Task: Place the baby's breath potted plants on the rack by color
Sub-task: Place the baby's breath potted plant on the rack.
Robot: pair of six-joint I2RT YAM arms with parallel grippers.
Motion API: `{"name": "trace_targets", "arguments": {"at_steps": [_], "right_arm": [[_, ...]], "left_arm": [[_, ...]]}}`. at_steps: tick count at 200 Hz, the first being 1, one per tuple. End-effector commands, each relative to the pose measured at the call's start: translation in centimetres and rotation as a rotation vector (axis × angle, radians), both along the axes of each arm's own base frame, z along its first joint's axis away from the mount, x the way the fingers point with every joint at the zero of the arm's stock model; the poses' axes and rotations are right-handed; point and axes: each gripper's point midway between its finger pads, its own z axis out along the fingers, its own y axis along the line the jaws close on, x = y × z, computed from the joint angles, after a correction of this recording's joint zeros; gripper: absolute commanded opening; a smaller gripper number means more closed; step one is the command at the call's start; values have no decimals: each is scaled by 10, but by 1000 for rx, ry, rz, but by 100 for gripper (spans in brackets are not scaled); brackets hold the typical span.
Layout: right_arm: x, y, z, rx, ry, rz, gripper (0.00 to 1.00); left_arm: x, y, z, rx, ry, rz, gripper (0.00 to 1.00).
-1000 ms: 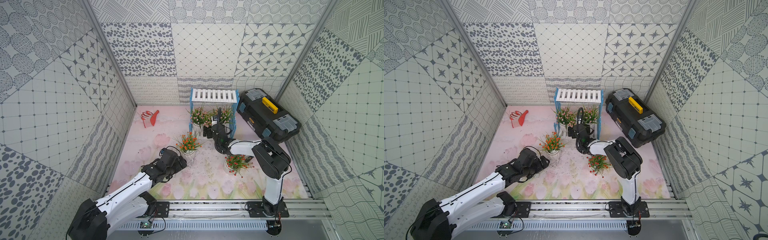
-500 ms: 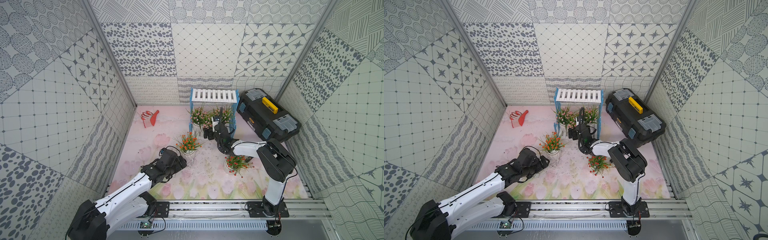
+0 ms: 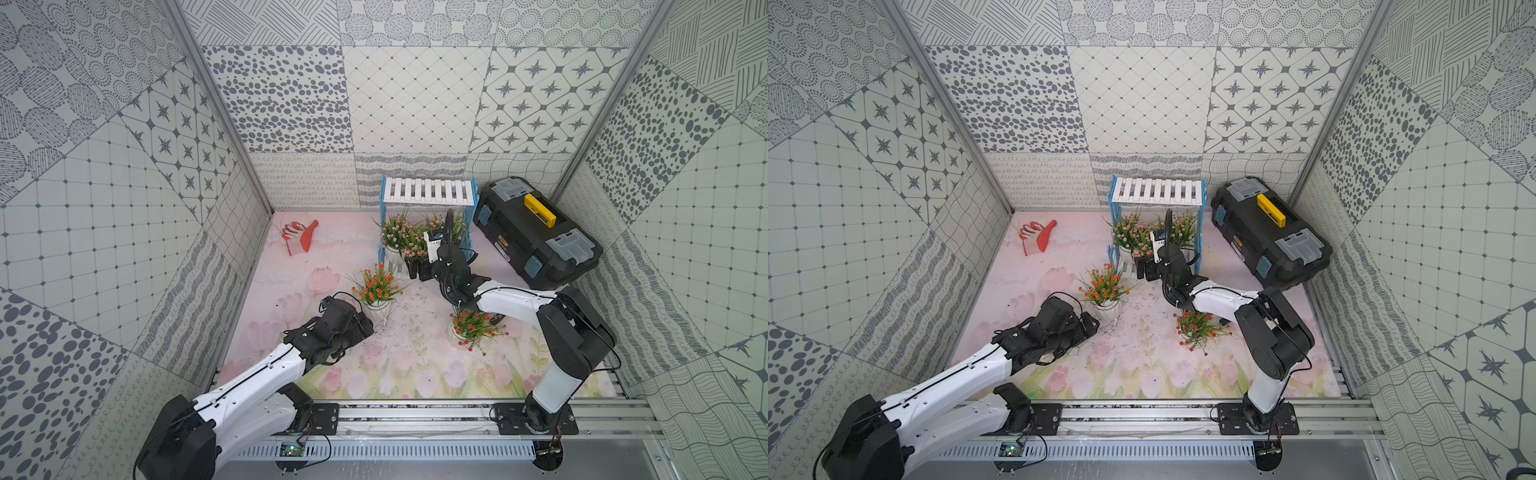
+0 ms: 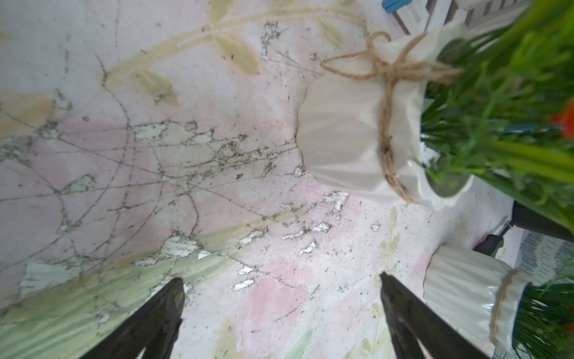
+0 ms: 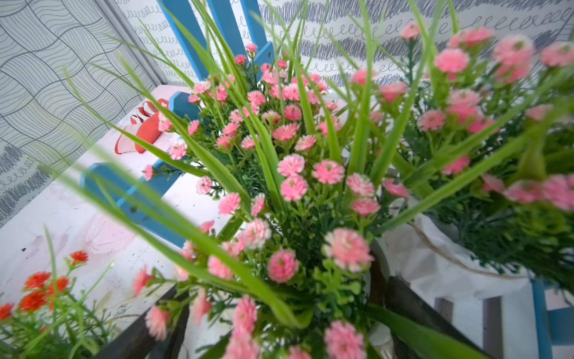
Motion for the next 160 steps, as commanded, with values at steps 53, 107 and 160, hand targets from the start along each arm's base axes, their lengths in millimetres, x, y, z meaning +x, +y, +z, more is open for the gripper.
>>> {"name": "trace_targets", "arguments": {"at_steps": [53,107,160], "right_arm": [[-17,-19,25,22,-1,8,98],[-53,-24,23,24,139,50,98],[-67,0,-16,-5,273,45,81]], "left_arm": [[0,3,2,26,-23,-6,99],[2,-1,-2,22,-15,-16,99],[5,-5,-4,16,-9,-23,99]]}}
